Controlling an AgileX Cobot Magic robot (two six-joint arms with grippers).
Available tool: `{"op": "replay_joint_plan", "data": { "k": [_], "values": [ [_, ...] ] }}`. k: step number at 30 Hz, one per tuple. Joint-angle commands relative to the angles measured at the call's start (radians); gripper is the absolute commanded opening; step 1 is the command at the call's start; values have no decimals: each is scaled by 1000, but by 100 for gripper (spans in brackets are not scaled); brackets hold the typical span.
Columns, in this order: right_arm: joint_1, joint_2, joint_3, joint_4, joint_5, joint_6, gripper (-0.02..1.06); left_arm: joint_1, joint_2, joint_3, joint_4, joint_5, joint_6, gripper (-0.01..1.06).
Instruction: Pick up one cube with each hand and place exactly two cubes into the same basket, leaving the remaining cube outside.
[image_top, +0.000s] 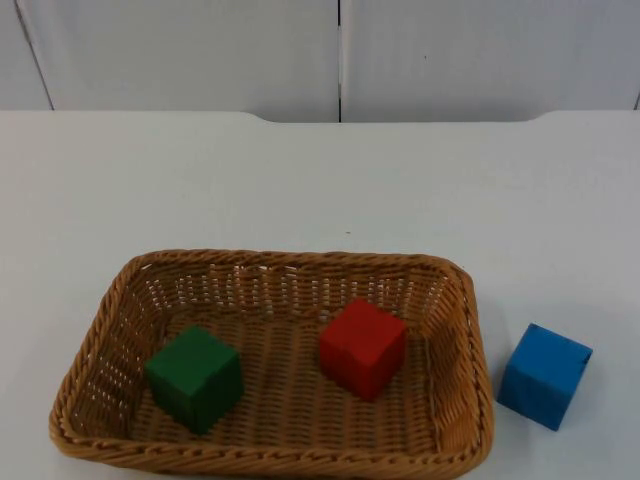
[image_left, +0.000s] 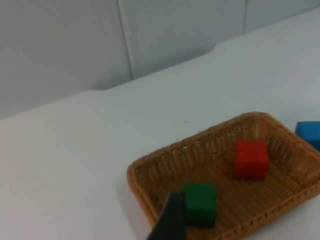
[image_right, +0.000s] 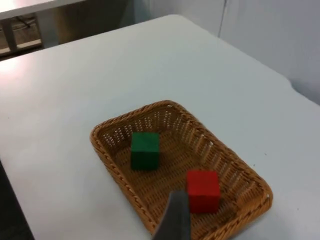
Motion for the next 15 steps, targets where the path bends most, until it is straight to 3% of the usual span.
{"op": "replay_joint_plan", "data": {
  "k": [1, 15],
  "values": [
    [1, -35, 1, -26, 20, 24, 69, 0, -6, 2, 41, 60, -51, 77],
    [1, -101, 18, -115, 141, 129, 69, 0, -6, 70, 113, 77, -108, 77]
  ]
}}
